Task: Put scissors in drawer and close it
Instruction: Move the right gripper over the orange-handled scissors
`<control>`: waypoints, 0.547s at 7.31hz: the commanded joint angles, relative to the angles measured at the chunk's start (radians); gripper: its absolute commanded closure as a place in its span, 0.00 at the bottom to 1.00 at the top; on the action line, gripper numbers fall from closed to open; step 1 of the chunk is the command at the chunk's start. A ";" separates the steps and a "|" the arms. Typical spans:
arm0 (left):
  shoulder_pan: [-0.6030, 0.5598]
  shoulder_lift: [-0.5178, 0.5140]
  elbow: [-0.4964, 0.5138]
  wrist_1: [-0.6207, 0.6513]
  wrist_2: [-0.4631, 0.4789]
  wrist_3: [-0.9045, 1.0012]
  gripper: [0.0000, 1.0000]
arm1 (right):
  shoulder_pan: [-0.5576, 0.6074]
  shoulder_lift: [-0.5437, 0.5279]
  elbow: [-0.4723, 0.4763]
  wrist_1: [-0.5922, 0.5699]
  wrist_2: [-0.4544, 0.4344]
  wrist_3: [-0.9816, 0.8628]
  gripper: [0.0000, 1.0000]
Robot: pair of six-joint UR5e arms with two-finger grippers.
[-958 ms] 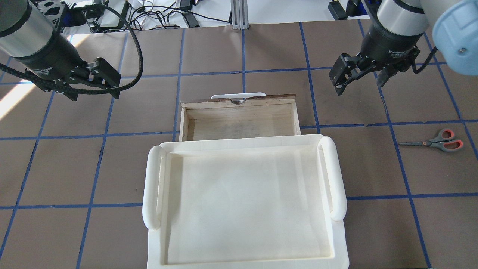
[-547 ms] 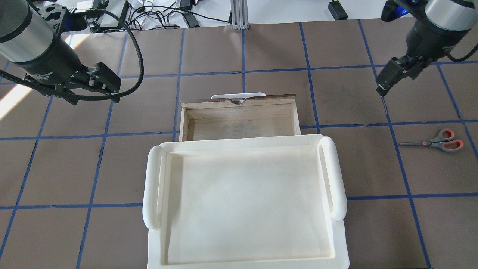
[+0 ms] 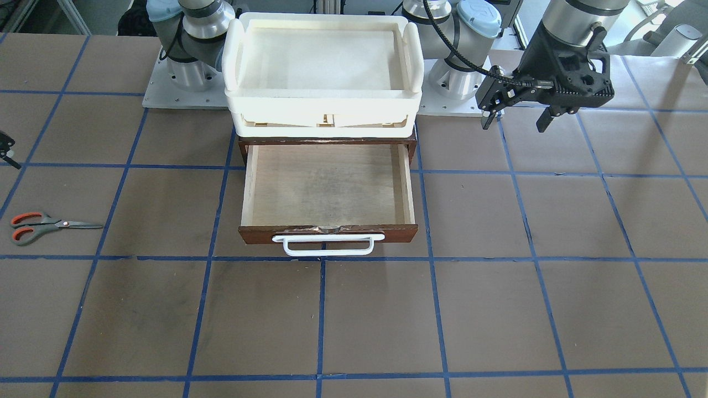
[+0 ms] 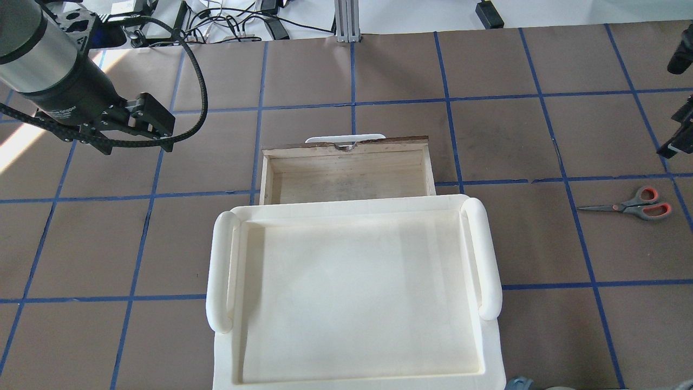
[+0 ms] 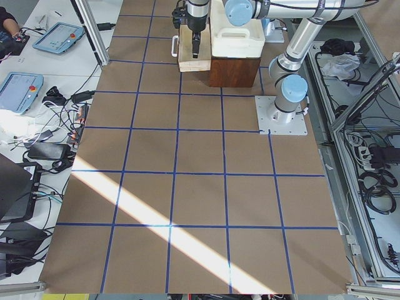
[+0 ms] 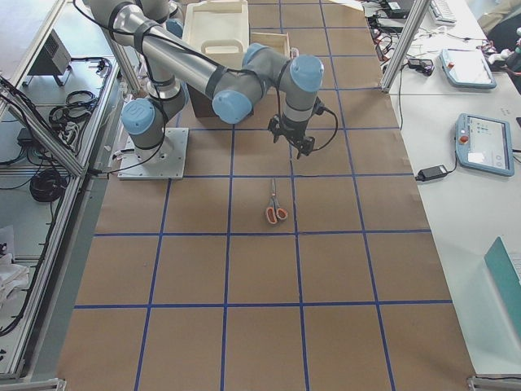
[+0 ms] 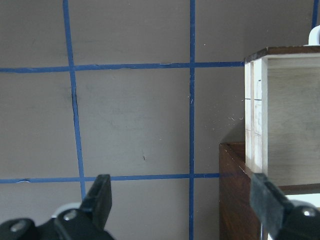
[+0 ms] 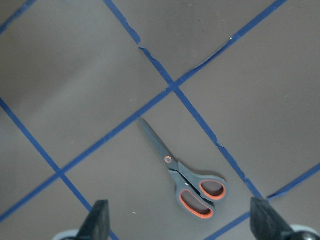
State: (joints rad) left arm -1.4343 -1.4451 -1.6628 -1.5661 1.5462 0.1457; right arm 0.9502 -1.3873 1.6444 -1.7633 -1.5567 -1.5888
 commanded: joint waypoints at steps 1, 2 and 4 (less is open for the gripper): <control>0.002 0.000 0.000 0.000 0.002 0.002 0.00 | -0.070 0.095 0.064 -0.232 0.010 -0.336 0.00; 0.002 0.000 0.000 0.000 0.002 0.002 0.00 | -0.070 0.096 0.166 -0.355 0.012 -0.396 0.00; 0.002 -0.001 -0.002 0.000 0.000 0.003 0.00 | -0.071 0.096 0.233 -0.432 0.045 -0.474 0.01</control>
State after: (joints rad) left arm -1.4328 -1.4452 -1.6632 -1.5662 1.5474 0.1476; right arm 0.8812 -1.2938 1.8398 -2.1486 -1.5342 -2.0085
